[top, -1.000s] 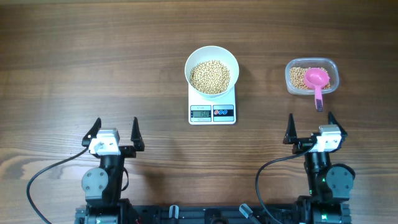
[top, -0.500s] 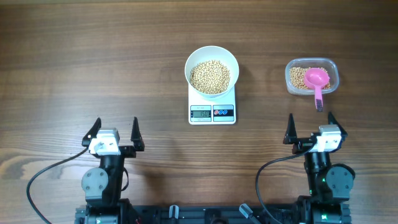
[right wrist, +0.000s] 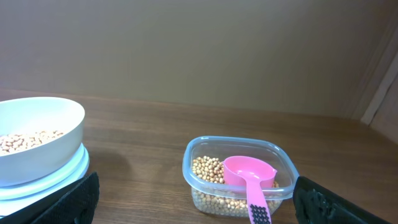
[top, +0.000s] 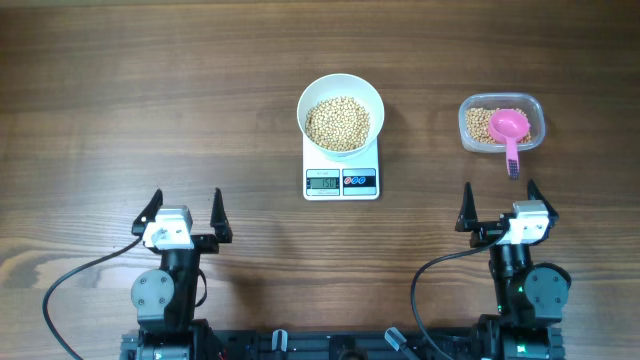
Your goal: Scoop item into bowl and weigh 150g on scale
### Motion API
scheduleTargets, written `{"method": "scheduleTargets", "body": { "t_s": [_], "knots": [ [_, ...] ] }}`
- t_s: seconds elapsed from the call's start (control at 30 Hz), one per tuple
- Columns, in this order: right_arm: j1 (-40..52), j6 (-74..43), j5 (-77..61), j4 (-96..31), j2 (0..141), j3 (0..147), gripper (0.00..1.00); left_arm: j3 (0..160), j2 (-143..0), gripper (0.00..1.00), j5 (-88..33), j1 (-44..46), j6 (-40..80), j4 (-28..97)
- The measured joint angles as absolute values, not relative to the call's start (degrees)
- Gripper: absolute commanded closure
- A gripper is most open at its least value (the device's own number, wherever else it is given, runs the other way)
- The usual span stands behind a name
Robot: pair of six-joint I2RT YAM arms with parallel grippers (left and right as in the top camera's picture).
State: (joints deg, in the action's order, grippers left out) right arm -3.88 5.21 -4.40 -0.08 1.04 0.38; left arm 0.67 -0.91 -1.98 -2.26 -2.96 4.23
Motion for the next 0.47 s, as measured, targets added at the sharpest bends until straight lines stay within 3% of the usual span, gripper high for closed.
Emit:
{"method": "scheduleTargets", "body": {
  "t_s": [0.47],
  "knots": [
    [-3.9, 5.2, -4.4, -0.1, 1.0, 0.4, 0.00, 0.7, -0.9, 0.00, -2.0, -2.3, -3.0, 4.2]
  ]
}}
